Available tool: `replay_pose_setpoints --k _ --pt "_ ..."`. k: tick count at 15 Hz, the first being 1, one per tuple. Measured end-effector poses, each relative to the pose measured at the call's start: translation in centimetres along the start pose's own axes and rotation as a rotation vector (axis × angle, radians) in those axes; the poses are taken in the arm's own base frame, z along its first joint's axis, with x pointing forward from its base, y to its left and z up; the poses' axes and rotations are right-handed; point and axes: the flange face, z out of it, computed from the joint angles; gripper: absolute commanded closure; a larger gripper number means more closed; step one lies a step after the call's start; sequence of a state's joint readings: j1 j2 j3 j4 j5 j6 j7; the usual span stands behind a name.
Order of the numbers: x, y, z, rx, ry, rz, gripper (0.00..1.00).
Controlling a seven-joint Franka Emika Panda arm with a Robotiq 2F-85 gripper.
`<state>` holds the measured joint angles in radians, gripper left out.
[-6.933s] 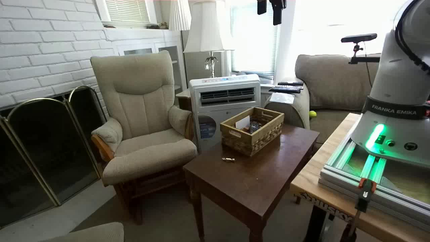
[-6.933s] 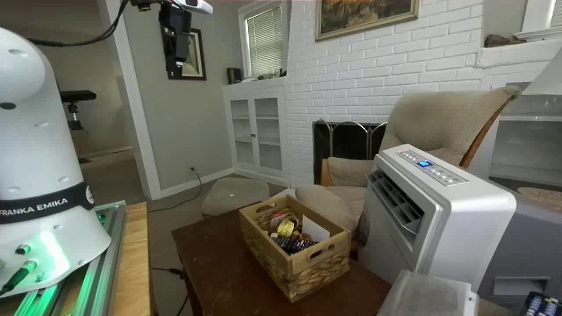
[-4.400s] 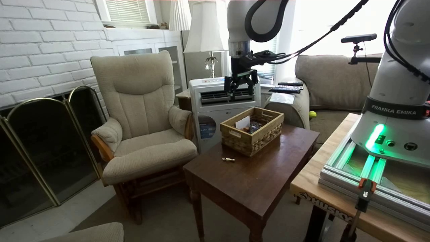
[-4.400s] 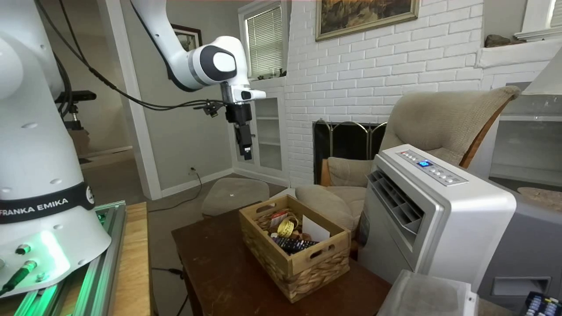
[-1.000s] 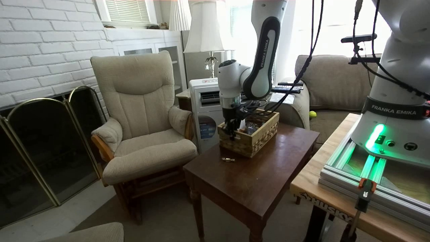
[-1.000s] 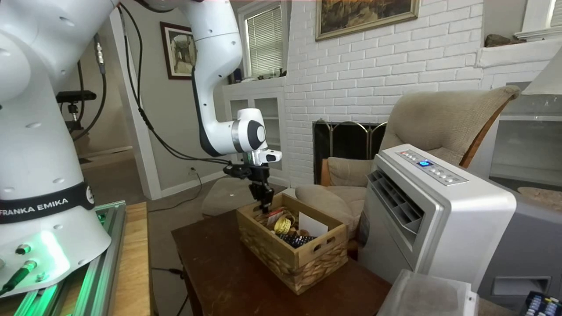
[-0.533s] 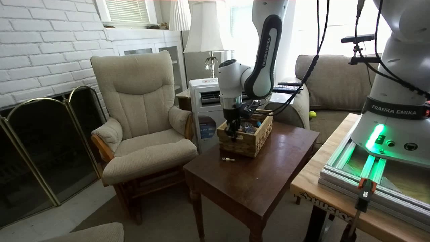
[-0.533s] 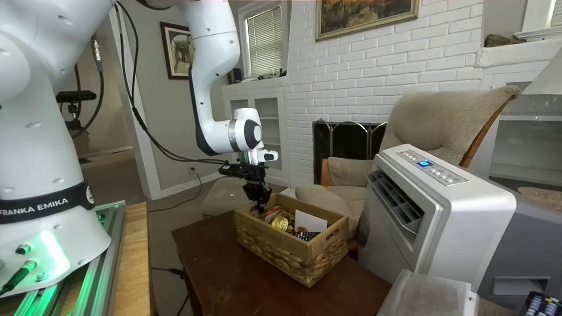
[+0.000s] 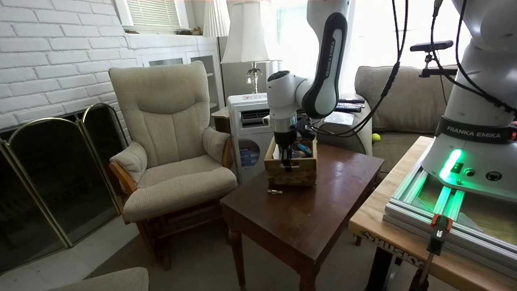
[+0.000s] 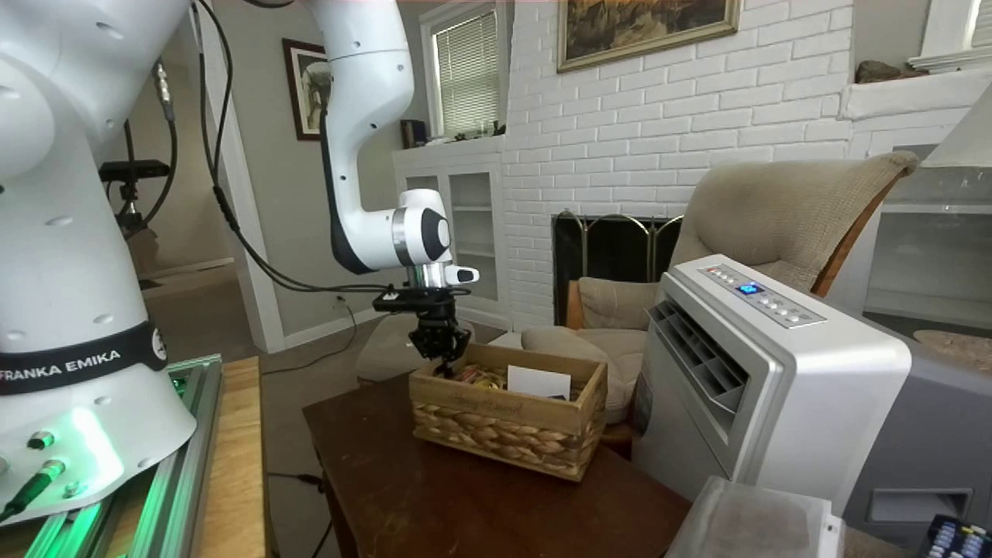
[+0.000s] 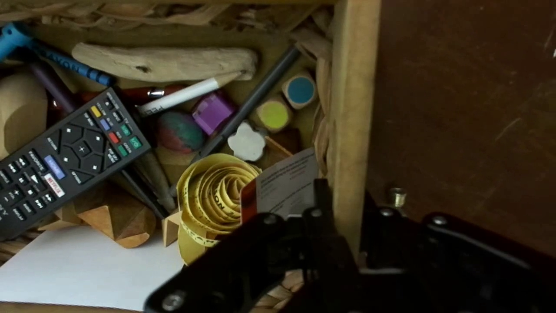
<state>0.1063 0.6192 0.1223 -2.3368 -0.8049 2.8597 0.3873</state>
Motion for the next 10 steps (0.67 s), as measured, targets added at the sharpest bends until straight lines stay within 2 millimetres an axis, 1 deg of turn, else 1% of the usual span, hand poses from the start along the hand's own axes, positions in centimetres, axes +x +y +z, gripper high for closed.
replay_pose_setpoints --k 5,10 --pt "-1.4 -1.5 -0.2 -0.020 -0.008 -0.188 0.96" --pt "-2.3 -2.9 -0.4 -0.039 -0.011 -0.338 0.96"
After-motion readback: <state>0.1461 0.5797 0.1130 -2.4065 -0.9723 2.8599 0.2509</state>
